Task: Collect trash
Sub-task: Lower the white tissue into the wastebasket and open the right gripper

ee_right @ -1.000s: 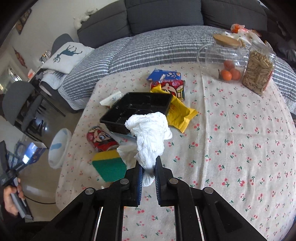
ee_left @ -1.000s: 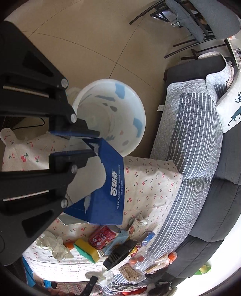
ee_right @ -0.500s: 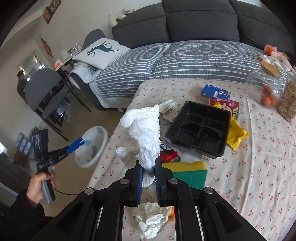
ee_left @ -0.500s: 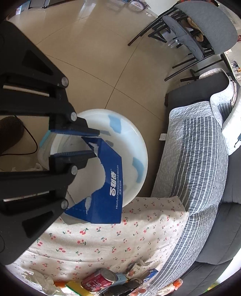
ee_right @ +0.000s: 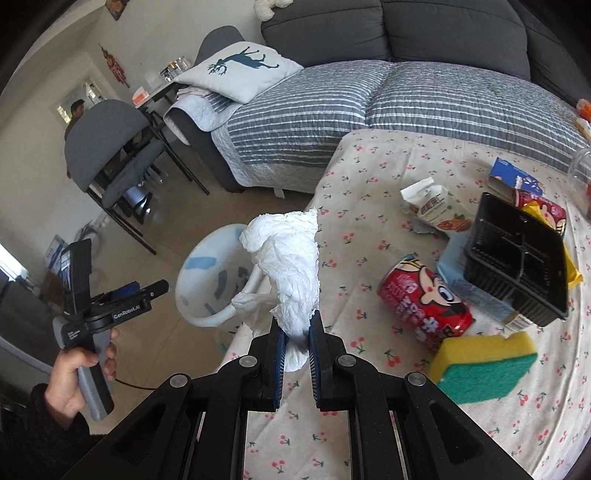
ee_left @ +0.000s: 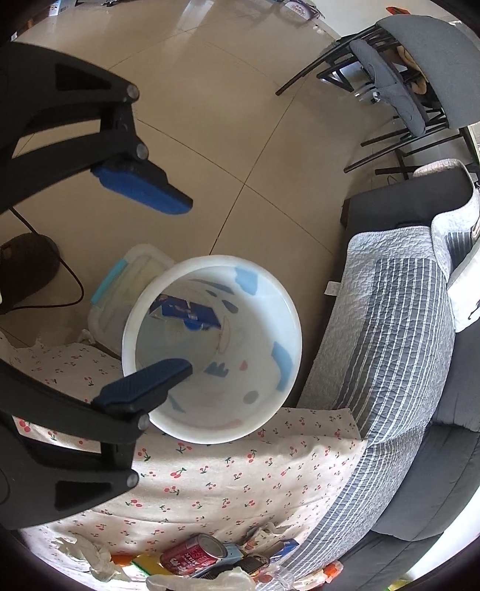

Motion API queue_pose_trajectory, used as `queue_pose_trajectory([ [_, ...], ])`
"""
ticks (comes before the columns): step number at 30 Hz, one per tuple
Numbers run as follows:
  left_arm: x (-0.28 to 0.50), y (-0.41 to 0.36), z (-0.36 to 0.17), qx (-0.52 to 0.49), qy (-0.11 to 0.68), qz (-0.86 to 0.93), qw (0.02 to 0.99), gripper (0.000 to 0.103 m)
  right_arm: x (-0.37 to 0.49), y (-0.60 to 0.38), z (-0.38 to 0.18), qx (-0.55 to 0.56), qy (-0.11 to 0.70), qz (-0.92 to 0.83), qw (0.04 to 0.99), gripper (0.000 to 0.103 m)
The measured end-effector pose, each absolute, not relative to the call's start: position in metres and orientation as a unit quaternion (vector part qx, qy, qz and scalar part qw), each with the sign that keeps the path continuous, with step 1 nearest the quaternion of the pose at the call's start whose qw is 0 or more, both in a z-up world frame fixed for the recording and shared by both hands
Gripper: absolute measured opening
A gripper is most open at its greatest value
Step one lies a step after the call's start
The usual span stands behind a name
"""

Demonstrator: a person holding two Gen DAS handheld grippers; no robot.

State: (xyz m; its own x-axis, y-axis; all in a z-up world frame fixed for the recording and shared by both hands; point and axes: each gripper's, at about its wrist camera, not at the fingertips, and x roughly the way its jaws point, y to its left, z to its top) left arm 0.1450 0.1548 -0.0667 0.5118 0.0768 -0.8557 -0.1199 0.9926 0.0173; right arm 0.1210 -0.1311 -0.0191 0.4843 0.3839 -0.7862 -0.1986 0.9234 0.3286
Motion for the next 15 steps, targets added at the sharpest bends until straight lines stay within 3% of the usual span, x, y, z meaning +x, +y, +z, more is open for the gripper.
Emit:
queue_pose_trajectory([
  [4,0.142,0.166,-0.067,-0.031,0.502,0.06,0.862,0.081,0.134,-0.107,-0.031,0.09,0.49,0.18,0.848,0.012],
  [10,0.129,0.179,-0.066,-0.009,0.497,0.079,0.864,0.095,0.16,-0.066,-0.053,0.082,0.507,0.193,0.836,0.012],
  [15,0.121,0.189,-0.068,0.008,0.507,0.096,0.857,0.098,0.183,-0.039,-0.071,0.1,0.516,0.2,0.827,0.012],
])
